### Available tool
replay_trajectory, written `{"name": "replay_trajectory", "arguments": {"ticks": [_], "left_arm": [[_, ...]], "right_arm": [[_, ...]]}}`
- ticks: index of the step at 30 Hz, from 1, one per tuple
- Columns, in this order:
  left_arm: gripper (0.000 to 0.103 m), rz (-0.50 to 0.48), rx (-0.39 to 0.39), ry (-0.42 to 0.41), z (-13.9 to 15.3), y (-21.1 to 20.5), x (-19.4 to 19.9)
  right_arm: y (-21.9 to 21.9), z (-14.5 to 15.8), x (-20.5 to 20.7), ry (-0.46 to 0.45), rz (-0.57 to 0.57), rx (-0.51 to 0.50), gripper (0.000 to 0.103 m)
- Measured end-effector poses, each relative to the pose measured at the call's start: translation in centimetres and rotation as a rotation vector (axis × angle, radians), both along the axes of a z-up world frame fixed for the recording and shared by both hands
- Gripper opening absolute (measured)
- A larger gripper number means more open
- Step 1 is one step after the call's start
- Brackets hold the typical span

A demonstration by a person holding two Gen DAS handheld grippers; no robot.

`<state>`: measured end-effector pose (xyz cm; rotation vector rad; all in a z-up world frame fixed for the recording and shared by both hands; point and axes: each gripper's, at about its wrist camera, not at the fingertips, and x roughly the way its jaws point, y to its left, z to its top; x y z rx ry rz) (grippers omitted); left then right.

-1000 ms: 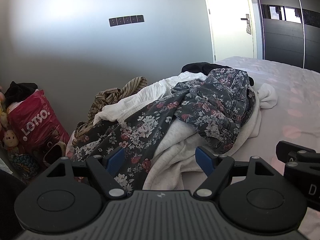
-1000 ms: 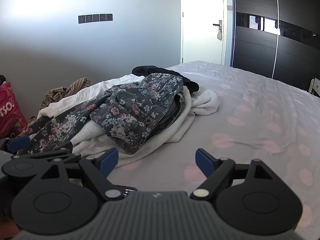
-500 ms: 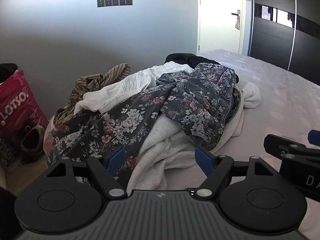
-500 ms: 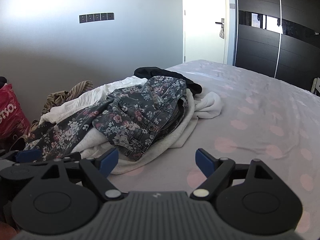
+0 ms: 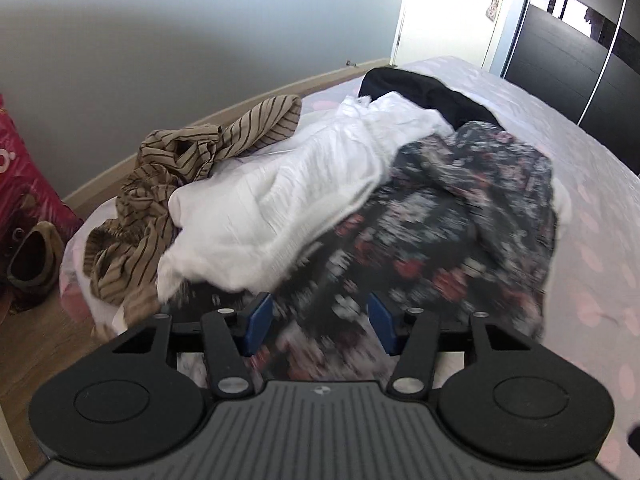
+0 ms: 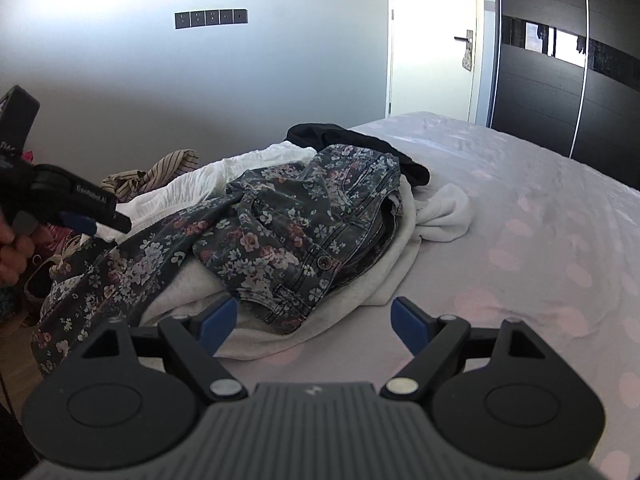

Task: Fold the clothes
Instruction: 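Grasp the white gauze blanket edge with the left gripper and lift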

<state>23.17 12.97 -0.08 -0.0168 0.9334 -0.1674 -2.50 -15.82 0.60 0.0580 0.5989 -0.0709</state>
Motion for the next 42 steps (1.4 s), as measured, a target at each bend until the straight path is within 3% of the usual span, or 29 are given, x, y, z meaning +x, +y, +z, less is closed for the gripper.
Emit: {"name": "replay_trajectory", "arguments": {"ticks": [8,9,10,13,17,21,26,31,34,37,42], "left_arm": [[0.048,0.027,0.026,0.077,-4.2,1.2,6.6],[0.045,0.028,0.045,0.075,-4.3,1.0,6.9],[0.035,0.024,0.071,0.070,-4.3,0.8,7.2],[0.019,0.027,0.092,0.040,-3.3,0.9,7.7],[0.014,-0.021,0.032,-0.083,1.4,0.2,6.5],[0.014,-0.169,-0.035,-0.173,7.1,-3.3,3.9],[0.014,-0.383,-0.087,-0.287,13.4,-9.0,-2.4],[0.014,-0.587,-0.138,-0.348,17.7,-14.1,-9.4],[0.014,-0.688,-0.114,-0.356,17.7,-16.4,-13.4],[0.014,-0.748,-0.074,-0.337,15.5,-17.7,-16.4],[0.015,-0.713,0.001,-0.317,10.7,-17.2,-18.1]], "right_arm": [[-1.3,-3.0,0.4,0.084,-0.039,-0.001,0.086],[-1.6,-3.2,0.5,0.091,-0.050,0.002,0.086],[-1.8,-3.4,0.5,0.095,-0.055,0.007,0.086],[-2.1,-3.7,0.4,0.105,-0.061,0.004,0.086],[-1.7,-3.8,0.1,0.102,-0.035,-0.040,0.086],[-1.5,-3.5,-0.4,0.092,-0.029,-0.036,0.086],[-1.9,-1.4,-2.0,0.026,-0.054,-0.023,0.086],[-3.1,1.4,-4.4,-0.056,-0.096,-0.026,0.086],[-4.4,2.8,-6.1,-0.095,-0.136,-0.021,0.086],[-6.1,3.9,-7.6,-0.119,-0.185,-0.004,0.086],[-8.7,3.9,-8.1,-0.080,-0.218,0.082,0.086]]}}
